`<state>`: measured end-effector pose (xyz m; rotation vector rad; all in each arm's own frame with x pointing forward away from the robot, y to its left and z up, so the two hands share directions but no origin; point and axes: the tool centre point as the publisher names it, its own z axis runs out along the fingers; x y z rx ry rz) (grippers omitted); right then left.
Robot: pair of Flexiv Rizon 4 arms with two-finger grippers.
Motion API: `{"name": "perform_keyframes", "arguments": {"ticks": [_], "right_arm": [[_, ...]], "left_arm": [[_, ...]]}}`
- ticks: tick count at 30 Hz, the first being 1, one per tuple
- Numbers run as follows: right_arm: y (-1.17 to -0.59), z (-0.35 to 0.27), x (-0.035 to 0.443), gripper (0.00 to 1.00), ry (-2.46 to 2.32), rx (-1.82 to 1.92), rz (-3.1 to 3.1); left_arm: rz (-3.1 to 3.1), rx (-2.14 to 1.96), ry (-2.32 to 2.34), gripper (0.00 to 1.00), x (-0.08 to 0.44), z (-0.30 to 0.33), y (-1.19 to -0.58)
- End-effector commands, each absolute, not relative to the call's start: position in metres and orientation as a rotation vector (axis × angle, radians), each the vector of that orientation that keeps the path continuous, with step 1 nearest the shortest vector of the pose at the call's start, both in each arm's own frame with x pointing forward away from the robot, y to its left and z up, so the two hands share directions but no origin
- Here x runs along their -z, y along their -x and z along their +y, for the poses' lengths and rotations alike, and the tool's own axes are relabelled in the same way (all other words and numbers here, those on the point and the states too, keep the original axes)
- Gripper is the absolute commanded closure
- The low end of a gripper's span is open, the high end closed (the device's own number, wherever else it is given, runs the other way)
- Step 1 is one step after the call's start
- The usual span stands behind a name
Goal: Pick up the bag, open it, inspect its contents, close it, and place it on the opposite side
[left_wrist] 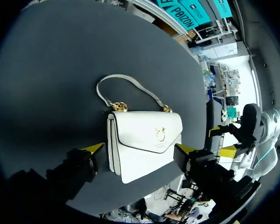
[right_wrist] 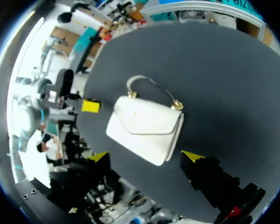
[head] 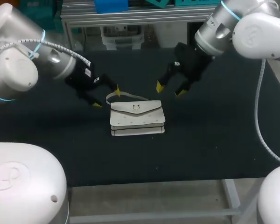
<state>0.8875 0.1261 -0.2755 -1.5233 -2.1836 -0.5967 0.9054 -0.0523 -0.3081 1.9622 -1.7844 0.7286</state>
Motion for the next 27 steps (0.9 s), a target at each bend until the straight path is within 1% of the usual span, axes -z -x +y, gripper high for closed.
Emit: {"name": "perform_keyframes", "arguments": {"ticks": [1,11,18,20,27], "right_arm": [[-0.876,0.124,0.290,0.00,1.624,0.751,-1.982],[-0.881,0.125,0.328,0.00,1.740,0.784,-1.712],[-0.892,0.130,0.337,0.00,1.812,0.865,-1.615],[-0.897,0.131,0.338,0.00,1.819,0.889,-1.589],[-0.906,0.140,0.347,0.00,1.790,0.902,-1.516]], "left_arm": [[-1.593,-0.790,-2.002,0.00,0.319,-0.053,-0.898],[-1.474,-0.892,-1.884,0.00,0.333,-0.052,-0.901],[-1.470,-0.914,-1.815,0.00,0.337,-0.058,-0.905],[-1.460,-0.914,-1.807,0.14,0.339,-0.059,-0.908],[-1.444,-0.896,-1.765,0.17,0.344,-0.060,-0.911]]}}
